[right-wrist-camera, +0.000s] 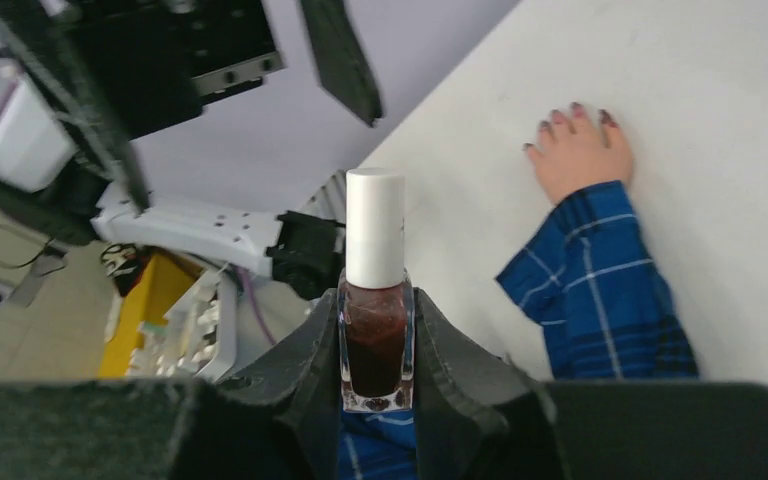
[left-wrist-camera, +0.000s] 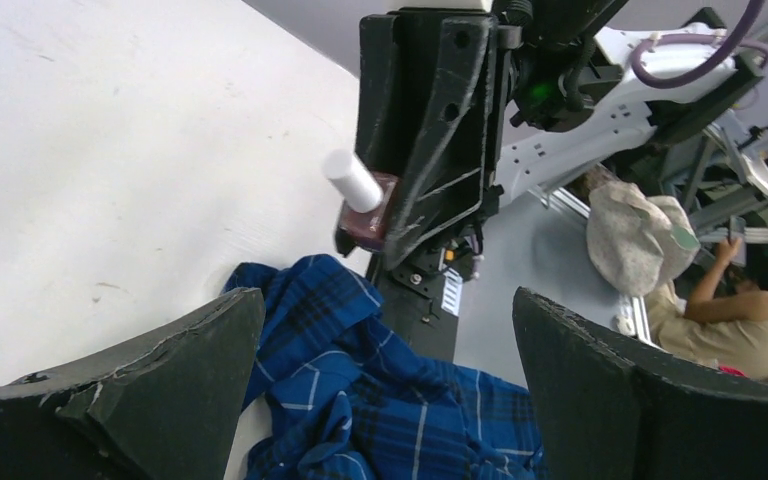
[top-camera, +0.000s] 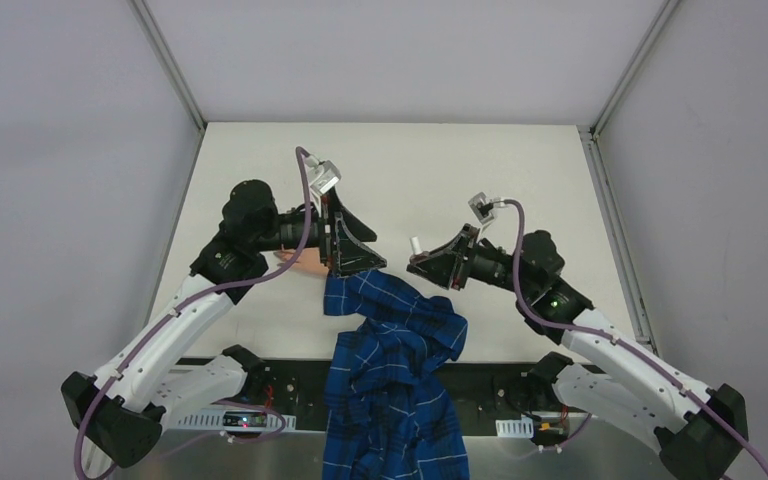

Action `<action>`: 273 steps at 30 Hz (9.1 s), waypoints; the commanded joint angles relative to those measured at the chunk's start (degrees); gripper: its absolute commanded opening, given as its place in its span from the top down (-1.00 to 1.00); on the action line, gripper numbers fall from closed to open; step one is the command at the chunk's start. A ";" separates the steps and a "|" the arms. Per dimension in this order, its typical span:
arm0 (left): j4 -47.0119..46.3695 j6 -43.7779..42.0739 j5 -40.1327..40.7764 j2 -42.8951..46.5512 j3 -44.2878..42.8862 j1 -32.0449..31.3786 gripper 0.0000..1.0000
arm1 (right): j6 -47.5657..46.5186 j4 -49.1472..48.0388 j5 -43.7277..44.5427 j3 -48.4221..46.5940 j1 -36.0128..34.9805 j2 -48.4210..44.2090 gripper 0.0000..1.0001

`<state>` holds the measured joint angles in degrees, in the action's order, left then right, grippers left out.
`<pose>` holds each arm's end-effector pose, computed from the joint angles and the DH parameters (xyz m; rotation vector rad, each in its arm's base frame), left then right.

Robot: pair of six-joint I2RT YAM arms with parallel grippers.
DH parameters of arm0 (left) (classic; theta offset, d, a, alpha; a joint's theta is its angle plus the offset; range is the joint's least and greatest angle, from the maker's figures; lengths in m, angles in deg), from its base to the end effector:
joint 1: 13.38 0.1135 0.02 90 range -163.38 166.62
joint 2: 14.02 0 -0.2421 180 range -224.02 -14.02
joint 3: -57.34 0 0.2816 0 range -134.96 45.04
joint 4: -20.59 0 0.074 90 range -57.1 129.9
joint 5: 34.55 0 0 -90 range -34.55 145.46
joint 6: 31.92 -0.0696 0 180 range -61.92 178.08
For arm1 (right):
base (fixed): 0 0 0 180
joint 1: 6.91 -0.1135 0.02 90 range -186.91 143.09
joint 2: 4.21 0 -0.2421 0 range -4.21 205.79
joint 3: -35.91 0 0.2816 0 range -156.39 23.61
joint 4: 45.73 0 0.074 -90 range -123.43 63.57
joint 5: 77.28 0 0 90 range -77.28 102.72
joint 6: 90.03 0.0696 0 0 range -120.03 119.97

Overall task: Paint the nails
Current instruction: Unscrew the nail polish bottle.

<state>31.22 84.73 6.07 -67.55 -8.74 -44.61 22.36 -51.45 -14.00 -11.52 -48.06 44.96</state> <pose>0.2037 -0.1853 0.3734 0.8112 1.5440 -1.4219 0.1895 0.2072 0.2976 -0.6585 1.5027 1.2184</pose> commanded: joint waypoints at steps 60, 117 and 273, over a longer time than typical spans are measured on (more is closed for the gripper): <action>-7.18 4.72 -8.82 -5.66 -1.50 -10.17 1.00 | -0.25 -8.09 -9.54 -2.51 -7.49 2.31 1.00; 8.02 2.93 24.35 -3.90 0.02 -6.48 0.12 | -23.53 -4.50 67.10 -21.91 -21.22 33.67 1.00; 9.13 5.06 28.21 -1.73 0.94 -3.32 1.00 | -22.50 -16.09 60.13 -17.03 -19.94 28.05 1.00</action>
<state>35.09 88.82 40.65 -70.24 -7.10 -47.08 -0.50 -61.55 32.34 -24.62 -70.18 72.09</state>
